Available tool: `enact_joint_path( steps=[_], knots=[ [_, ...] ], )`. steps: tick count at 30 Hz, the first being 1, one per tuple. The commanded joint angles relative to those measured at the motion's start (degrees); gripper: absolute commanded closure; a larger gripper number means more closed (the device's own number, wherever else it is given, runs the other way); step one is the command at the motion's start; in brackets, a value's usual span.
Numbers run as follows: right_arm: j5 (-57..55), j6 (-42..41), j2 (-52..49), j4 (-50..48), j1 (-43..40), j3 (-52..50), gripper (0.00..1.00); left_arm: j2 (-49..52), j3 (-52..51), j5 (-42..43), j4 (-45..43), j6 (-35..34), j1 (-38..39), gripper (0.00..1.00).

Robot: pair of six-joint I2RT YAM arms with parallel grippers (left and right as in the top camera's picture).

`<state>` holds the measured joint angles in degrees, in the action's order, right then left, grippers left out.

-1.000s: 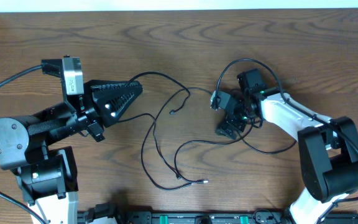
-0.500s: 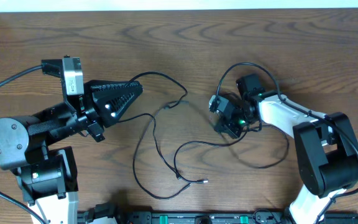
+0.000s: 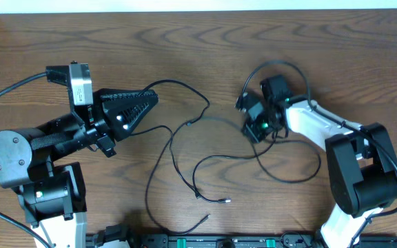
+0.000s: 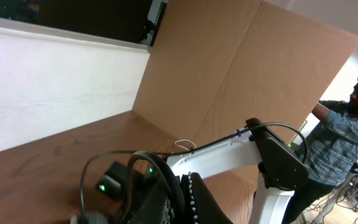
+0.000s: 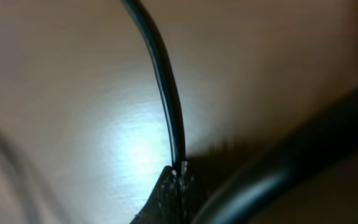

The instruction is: Untangle cables

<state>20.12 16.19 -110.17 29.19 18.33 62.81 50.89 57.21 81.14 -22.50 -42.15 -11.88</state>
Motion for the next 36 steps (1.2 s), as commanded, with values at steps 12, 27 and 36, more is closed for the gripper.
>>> enact_joint_path(
  steps=[12, 27, 36],
  knots=[
    [-29.7, -5.4, 5.09, 9.49, -12.46, 29.81, 0.99, -0.04, 0.98, 0.96, -0.33, 0.55, 0.07, 0.93],
    [-42.56, -7.48, 7.85, 10.08, -38.82, 50.12, 0.99, -0.02, 0.98, 2.23, -0.33, 0.55, 0.07, 0.93],
    [-30.51, -20.0, 6.56, 6.16, -57.94, 49.83, 0.99, 0.02, 0.98, 2.25, -0.33, 0.55, 0.07, 0.92]
  ],
)
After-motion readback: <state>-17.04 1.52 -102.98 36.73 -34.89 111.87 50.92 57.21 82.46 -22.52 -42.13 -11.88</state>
